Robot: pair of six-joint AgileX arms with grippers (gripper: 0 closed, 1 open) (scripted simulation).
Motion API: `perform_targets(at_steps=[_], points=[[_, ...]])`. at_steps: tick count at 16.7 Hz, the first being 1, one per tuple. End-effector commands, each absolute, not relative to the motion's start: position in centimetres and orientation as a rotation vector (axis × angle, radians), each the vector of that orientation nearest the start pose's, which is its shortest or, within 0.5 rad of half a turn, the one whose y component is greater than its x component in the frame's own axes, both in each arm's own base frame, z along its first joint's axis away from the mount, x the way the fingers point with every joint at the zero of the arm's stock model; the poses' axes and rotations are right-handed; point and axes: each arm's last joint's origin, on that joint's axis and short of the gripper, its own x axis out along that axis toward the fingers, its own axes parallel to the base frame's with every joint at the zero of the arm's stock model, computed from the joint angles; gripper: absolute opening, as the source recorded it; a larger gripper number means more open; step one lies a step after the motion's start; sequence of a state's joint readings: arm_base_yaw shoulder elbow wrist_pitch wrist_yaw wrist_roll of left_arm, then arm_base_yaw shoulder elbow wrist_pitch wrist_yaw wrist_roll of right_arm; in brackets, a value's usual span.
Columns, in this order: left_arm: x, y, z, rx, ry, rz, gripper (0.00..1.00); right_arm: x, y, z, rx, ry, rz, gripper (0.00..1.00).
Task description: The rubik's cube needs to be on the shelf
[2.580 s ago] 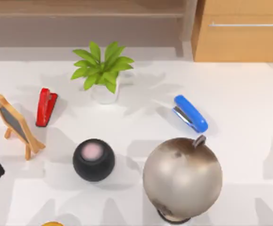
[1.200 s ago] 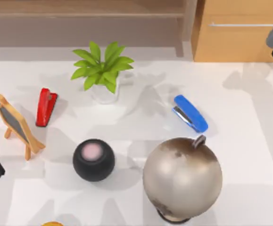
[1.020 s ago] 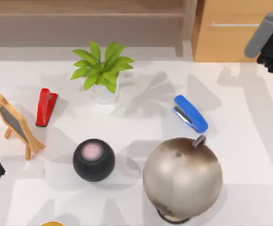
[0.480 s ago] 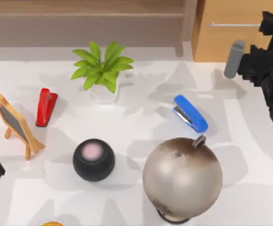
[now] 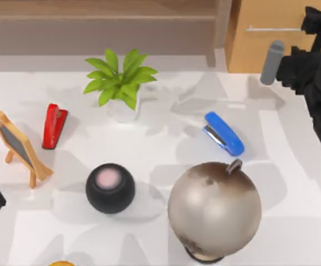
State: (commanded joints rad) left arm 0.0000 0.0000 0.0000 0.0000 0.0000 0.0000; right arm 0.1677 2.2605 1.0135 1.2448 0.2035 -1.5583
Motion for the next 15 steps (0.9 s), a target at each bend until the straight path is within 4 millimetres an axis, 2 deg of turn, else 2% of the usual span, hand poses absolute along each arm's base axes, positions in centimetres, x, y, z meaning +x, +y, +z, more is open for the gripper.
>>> perform_targets(at_steps=[3, 7, 15], points=[[10.57, -0.12, 16.0, 0.0, 0.0, 0.0, 1.0, 43.03, 6.93, 8.92, -1.571, 0.008, -0.008, 1.0], [10.57, -0.12, 16.0, 0.0, 0.0, 0.0, 1.0, 43.07, 6.93, 8.92, -1.571, 0.008, -0.008, 1.0], [10.57, -0.12, 16.0, 0.0, 0.0, 0.0, 1.0, 43.07, 6.93, 8.92, -1.571, 0.008, -0.008, 0.4]])
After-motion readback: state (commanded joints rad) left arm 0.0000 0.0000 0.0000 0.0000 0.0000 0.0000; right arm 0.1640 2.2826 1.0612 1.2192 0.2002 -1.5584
